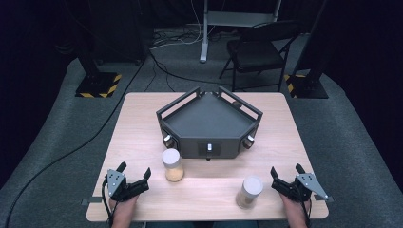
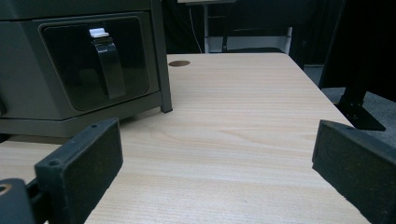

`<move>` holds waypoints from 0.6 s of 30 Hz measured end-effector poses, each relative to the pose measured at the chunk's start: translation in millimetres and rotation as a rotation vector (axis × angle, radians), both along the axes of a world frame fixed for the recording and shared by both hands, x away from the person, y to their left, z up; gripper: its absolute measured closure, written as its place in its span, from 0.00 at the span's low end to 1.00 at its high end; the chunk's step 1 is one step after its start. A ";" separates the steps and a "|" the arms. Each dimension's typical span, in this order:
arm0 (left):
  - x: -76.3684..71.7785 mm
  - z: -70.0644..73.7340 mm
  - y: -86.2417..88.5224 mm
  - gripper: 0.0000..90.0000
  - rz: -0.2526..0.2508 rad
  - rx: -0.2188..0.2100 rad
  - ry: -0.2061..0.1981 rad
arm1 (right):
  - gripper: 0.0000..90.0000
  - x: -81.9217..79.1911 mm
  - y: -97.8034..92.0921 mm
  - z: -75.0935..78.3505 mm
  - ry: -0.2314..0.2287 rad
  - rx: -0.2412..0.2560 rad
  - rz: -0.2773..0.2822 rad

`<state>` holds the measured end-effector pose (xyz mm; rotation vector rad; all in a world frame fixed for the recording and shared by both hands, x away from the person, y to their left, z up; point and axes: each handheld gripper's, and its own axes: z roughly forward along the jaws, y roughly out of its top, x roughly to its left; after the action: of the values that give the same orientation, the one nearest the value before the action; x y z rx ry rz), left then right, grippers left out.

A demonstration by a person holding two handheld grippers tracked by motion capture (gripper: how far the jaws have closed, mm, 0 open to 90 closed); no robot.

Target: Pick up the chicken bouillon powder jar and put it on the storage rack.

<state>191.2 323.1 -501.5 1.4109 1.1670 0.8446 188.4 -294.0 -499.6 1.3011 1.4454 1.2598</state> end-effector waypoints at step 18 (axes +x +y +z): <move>-2.3 2.5 -1.8 0.00 -0.029 0.003 -0.015 | 0.01 0.0 0.3 0.0 0.001 0.002 -0.003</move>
<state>188.9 321.3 -499.0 1.4180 1.1319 0.8356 188.3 -293.7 -499.5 1.3049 1.4421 1.2590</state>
